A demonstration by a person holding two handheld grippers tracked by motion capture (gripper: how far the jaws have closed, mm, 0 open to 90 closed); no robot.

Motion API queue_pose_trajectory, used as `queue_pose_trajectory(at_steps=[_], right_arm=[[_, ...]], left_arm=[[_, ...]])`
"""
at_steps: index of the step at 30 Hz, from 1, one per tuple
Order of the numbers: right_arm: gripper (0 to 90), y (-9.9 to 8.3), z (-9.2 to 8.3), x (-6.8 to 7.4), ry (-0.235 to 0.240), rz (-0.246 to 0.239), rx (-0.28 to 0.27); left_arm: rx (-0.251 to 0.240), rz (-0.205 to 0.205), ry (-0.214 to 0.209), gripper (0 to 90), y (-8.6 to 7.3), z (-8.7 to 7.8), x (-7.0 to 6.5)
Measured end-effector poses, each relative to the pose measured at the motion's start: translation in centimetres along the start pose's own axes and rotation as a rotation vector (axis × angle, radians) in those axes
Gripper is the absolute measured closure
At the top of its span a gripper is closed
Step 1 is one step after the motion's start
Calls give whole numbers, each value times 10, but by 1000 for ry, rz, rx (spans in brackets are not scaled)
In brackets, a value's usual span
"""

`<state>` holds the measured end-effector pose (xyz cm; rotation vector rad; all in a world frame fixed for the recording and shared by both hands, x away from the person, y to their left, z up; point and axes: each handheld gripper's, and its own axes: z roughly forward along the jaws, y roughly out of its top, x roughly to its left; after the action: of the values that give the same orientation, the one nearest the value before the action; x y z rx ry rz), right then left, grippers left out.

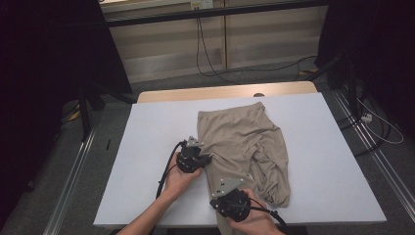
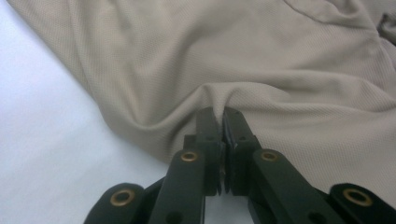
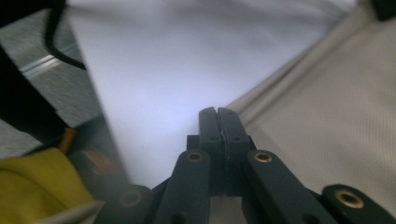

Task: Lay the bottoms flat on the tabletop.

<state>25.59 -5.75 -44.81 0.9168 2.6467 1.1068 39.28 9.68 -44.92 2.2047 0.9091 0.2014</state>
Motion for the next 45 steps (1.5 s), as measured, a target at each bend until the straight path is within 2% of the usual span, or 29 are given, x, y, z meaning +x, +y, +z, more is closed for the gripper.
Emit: queue_pose_trajectory(at_steps=[1, 6, 11, 13, 14, 16, 17, 19, 21, 23, 24, 26, 28, 30, 32, 37, 39, 43, 45], right_arm=[[900, 2, 2, 3, 16, 4, -9], [900, 16, 13, 21, 74, -4, -43], [899, 25, 26, 35, 123, -32, -36], [896, 26, 28, 37, 137, -31, -36], [885, 25, 29, 37, 145, -28, -33], [753, 24, 27, 35, 141, -31, -37], [690, 23, 24, 32, 134, -36, -42], [610, 20, 13, 21, 113, -15, -70], [563, 17, 2, 10, 88, 18, -91], [539, 11, -12, -3, 63, 49, -118], [540, 6, -20, -11, 43, 64, -128], [561, -1, -32, -22, 17, 87, -131], [591, -11, -47, -32, -14, 113, -134], [637, -24, -60, -39, -42, 133, -128], [665, -38, -69, -42, -55, 163, -118], [659, -66, -83, -42, -99, 177, -64], [655, -72, -86, -45, -113, 197, -47], [643, -83, -87, -56, -179, 207, -11], [623, -85, -88, -61, -192, 222, -28]], left_arm=[[8, 10, -1, 865, -2, -2, 0], [30, 7, 11, 857, -14, -15, 5], [48, 32, 24, 856, -24, -28, 7], [44, 14, 27, 854, -29, -31, 9], [40, 13, 31, 841, -31, -35, 11], [19, -9, 55, 733, -32, -38, 15], [12, -18, 54, 658, -32, -39, 16], [-26, -17, 42, 635, -31, -41, 16], [-36, -7, 46, 554, -29, -41, 14], [-42, -20, 56, 452, -29, -41, 11], [-41, -19, 61, 398, -29, -41, 9], [-42, -7, 63, 353, -29, -42, 7], [-48, -24, 48, 312, -29, -45, 3], [-43, 9, 56, 259, -31, -49, -3], [-58, 31, 54, 249, -37, -53, -7], [-101, 42, 43, 191, -41, -58, -8], [-118, 41, 42, 168, -41, -60, -9], [-143, 35, 41, 167, -41, -62, -9], [-144, 29, 42, 163, -41, -62, -9]])
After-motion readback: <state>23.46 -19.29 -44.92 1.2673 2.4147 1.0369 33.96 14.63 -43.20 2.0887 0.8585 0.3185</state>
